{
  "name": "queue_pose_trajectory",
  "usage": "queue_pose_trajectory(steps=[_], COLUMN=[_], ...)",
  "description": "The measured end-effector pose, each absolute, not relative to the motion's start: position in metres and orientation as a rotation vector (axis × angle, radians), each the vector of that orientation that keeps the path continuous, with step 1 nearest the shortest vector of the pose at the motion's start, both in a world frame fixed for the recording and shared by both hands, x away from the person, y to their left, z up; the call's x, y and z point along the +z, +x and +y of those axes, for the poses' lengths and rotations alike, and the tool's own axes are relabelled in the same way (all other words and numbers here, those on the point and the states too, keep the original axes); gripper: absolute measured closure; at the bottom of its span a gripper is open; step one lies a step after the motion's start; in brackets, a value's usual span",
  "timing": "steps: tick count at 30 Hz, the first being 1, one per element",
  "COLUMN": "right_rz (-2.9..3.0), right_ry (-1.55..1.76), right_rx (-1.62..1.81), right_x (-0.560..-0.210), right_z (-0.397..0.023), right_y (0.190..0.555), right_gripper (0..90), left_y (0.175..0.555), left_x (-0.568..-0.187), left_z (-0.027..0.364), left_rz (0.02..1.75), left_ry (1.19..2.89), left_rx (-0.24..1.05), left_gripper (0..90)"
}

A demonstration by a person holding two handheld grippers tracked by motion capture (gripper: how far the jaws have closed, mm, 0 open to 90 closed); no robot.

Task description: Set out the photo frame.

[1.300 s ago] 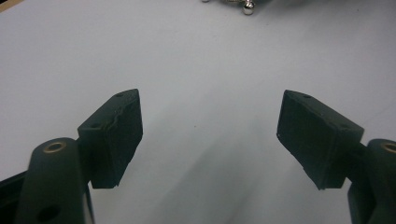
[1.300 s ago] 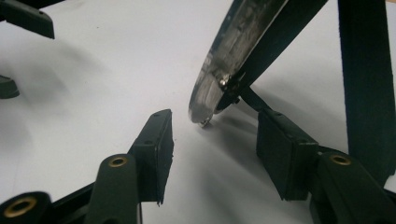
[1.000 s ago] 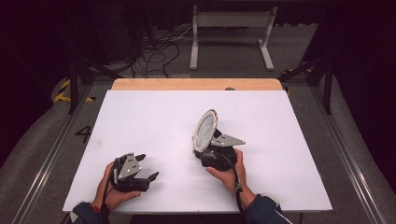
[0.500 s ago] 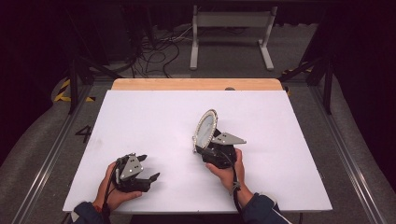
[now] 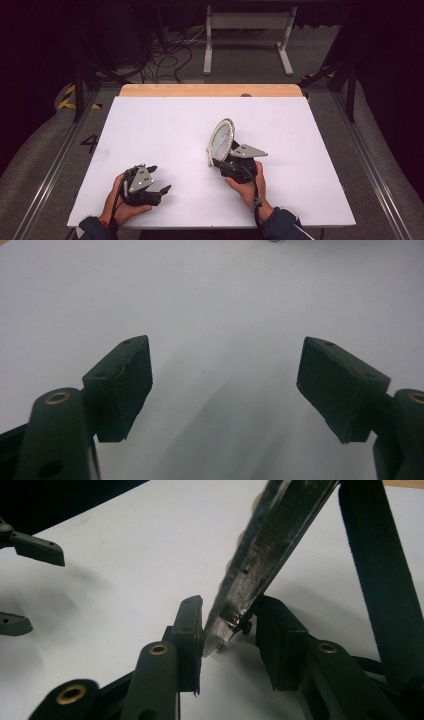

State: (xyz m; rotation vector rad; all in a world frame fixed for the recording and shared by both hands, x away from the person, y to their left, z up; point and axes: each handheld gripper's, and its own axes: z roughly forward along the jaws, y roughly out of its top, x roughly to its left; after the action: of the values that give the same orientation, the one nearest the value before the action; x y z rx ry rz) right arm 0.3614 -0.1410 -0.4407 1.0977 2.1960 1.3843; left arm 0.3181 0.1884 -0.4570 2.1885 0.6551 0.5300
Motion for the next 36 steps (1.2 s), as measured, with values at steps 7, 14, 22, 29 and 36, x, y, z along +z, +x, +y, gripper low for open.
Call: queue_pose_trajectory(steps=[7, 14, 22, 29, 36], right_rz=[2.227, 2.228, 2.208, 2.174, 2.149], right_ry=[1.063, 1.04, 1.045, 1.087, 1.106], right_rx=[1.365, 1.364, 1.334, 1.316, 1.346], right_x=[-0.438, -0.437, -0.441, -0.447, -0.447], right_z=[-0.147, -0.15, -0.145, -0.135, -0.135], right_y=[0.357, 0.354, 0.354, 0.358, 0.36], right_gripper=[66.0, 67.2, 59.2, 54.9, 63.2], left_y=[0.318, 0.317, 0.317, 0.317, 0.317], left_x=[-0.456, -0.455, -0.456, -0.457, -0.457], left_z=[0.188, 0.189, 0.187, 0.186, 0.186], left_rz=[0.653, 0.65, 0.644, 0.644, 0.636], left_ry=[2.184, 2.179, 2.189, 2.194, 2.2], left_rx=[0.533, 0.532, 0.533, 0.529, 0.525], left_gripper=[22.6, 22.4, 22.2, 22.1, 22.0])
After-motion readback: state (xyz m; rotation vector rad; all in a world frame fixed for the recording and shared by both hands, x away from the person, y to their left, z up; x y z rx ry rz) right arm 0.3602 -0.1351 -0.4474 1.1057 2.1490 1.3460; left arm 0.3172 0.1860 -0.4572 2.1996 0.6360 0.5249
